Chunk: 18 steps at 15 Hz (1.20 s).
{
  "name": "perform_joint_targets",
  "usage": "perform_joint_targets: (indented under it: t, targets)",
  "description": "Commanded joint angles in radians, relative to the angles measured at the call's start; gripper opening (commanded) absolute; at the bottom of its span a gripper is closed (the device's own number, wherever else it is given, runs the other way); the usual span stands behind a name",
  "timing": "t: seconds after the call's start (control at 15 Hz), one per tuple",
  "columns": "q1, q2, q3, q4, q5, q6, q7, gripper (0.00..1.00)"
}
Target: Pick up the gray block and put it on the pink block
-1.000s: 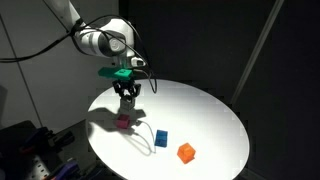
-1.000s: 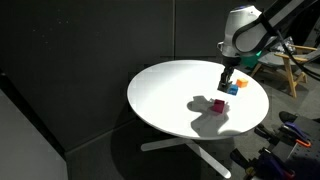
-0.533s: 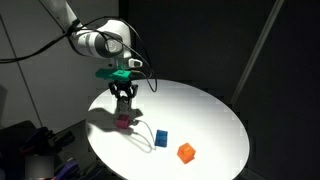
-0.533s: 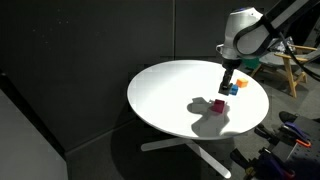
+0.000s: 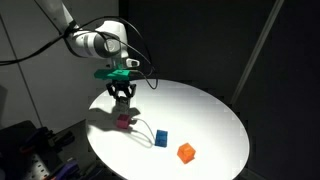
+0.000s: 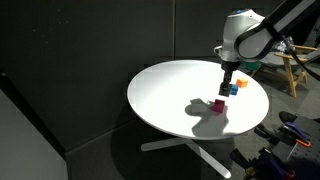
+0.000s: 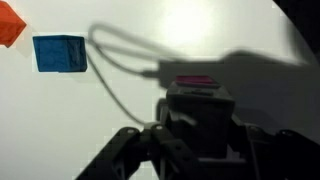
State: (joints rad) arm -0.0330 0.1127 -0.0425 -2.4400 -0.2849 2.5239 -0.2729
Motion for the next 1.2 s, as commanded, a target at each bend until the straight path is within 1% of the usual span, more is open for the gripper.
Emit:
perform_joint_targets:
  t: [0.0, 0.67, 1.13]
  targets:
    - [0.008, -0.009, 0.001, -0.014, -0.055, 0.023, 0.026, 0.27]
    - [0.021, 0.043, -0.007, -0.007, -0.141, 0.063, 0.086, 0.27]
    - [0.027, 0.079, -0.012, 0.001, -0.165, 0.079, 0.136, 0.27]
